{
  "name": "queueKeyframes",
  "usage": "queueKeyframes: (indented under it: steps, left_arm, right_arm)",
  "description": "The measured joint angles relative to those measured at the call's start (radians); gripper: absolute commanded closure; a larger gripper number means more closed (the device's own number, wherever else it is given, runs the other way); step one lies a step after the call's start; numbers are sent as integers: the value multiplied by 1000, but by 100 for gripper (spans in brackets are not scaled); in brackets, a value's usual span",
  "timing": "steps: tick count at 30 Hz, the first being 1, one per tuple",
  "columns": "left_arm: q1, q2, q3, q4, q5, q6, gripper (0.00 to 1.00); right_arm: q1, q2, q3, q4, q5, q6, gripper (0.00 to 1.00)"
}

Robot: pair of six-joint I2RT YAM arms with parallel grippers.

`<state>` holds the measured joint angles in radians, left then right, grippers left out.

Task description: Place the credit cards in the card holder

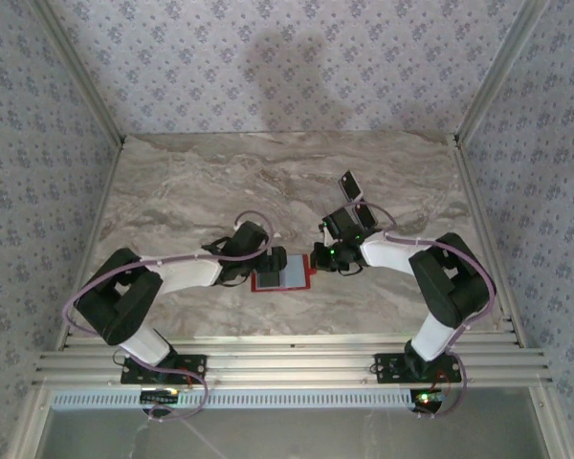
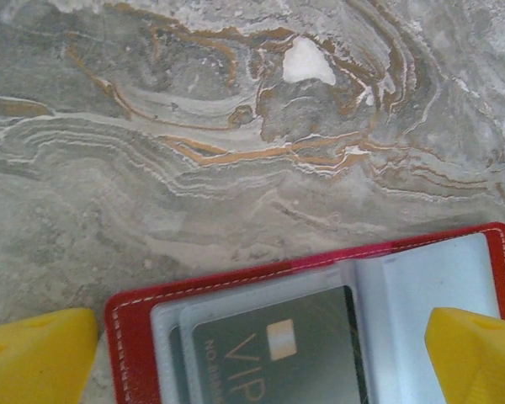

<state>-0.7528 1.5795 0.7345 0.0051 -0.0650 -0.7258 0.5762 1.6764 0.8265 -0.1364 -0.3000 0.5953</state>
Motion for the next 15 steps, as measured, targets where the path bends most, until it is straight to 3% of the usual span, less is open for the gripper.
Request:
queueKeyframes:
  steps: [10, 15]
  left_arm:
    - [-7, 6, 0, 64, 24, -6, 0]
    - [-9, -87, -56, 125, 41, -35, 0]
  right_arm:
    - [-1, 2, -3, 7, -8, 0, 92]
    - [-1, 3, -3, 10, -8, 0, 92]
